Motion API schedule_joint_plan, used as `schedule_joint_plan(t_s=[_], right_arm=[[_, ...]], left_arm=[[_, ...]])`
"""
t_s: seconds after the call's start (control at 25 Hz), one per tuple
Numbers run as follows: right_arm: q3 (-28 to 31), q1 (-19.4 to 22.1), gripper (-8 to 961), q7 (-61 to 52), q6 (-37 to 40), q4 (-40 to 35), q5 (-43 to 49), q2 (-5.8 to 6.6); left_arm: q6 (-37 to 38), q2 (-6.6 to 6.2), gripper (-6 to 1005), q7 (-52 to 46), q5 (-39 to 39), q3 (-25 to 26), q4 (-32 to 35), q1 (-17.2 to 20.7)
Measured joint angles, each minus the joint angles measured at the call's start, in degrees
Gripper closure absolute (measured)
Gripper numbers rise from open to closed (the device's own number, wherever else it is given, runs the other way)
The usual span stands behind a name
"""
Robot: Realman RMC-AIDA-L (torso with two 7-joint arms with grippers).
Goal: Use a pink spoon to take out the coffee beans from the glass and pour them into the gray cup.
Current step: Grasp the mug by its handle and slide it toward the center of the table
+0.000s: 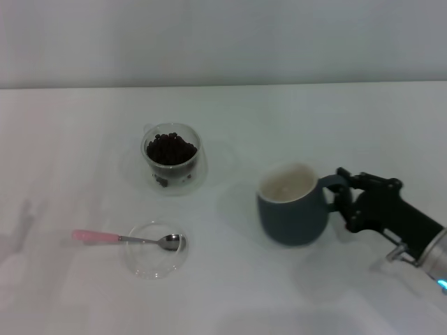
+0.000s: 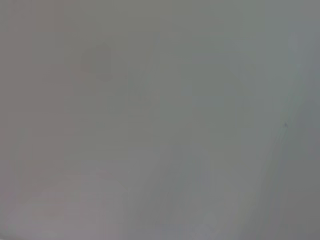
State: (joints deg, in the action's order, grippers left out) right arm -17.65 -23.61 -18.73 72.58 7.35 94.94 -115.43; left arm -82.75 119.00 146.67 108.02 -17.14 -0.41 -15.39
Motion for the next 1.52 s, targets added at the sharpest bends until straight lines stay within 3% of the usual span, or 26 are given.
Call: schedule_joint_plan(t_s=[0.2,0.64,0.88,1.52], right_arm=[[-0.1,-1.4,771,6.0,0.0,3.2,1.7,-0.31],[-0.1,-2.6,795,5.8,-3.6,4.1,7.5,-0.5],[-0.1,-2.3,739,5.8,-3.3,4.4,7.8,-0.39],[-0.4,-1.0,348,-15.8,0.0,-3.4,17.7,0.44]], left_arm=[[-0.7,-0.03,199,0.0,0.0,0.0,0.0,0.5],[-1.4,-0.09,199,0.0,0.0,0.0,0.1,0.5],[-1.5,-0.09,199,0.0,0.0,0.0,0.2,0.4],[-2.1,0.09,199,0.0,0.0,0.0,-0.3,0.3]])
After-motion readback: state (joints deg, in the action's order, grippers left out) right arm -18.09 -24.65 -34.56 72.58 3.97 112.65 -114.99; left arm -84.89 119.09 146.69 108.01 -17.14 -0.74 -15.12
